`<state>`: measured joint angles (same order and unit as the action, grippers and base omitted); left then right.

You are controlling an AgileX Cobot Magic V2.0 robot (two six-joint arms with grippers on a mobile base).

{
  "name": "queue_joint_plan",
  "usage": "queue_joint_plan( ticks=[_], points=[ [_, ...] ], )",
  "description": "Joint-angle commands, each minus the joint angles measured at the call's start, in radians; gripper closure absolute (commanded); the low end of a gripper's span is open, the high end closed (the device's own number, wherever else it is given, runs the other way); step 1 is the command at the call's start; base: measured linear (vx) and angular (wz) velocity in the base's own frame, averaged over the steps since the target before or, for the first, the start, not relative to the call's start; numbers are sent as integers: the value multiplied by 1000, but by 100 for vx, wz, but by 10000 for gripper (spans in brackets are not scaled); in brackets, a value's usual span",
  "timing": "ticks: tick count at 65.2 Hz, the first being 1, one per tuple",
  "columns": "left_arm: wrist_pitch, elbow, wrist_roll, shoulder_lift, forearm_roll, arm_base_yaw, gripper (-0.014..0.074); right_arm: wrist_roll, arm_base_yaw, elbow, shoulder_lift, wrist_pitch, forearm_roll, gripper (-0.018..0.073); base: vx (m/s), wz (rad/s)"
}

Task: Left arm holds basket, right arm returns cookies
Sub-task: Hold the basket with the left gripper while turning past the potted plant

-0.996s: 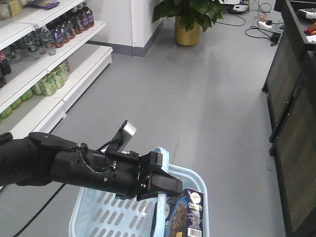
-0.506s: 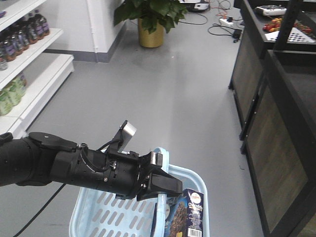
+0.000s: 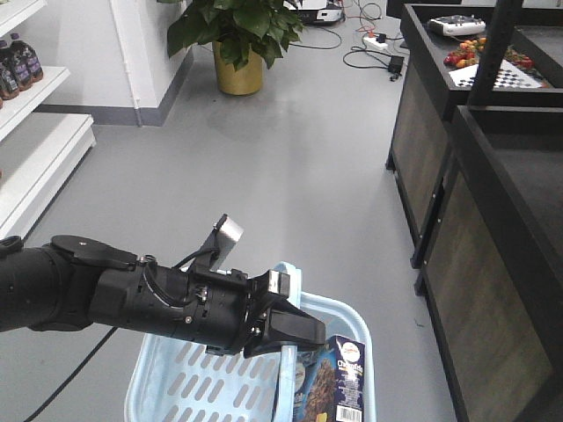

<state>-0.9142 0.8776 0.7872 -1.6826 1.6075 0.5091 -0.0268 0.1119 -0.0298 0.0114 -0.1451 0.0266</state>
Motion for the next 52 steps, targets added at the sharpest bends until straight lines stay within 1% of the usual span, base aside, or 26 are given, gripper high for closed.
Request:
queue_joint_plan(
  ticks=[1, 29, 52],
  points=[
    [-63, 31, 12, 49, 75, 1, 603, 9, 1, 0, 9, 78, 4, 567, 30, 7],
    [-63, 31, 12, 49, 75, 1, 603, 9, 1, 0, 9, 78, 4, 567, 34, 7],
    [-63, 31, 12, 49, 75, 1, 603, 9, 1, 0, 9, 78, 4, 567, 36, -4]
  ],
)
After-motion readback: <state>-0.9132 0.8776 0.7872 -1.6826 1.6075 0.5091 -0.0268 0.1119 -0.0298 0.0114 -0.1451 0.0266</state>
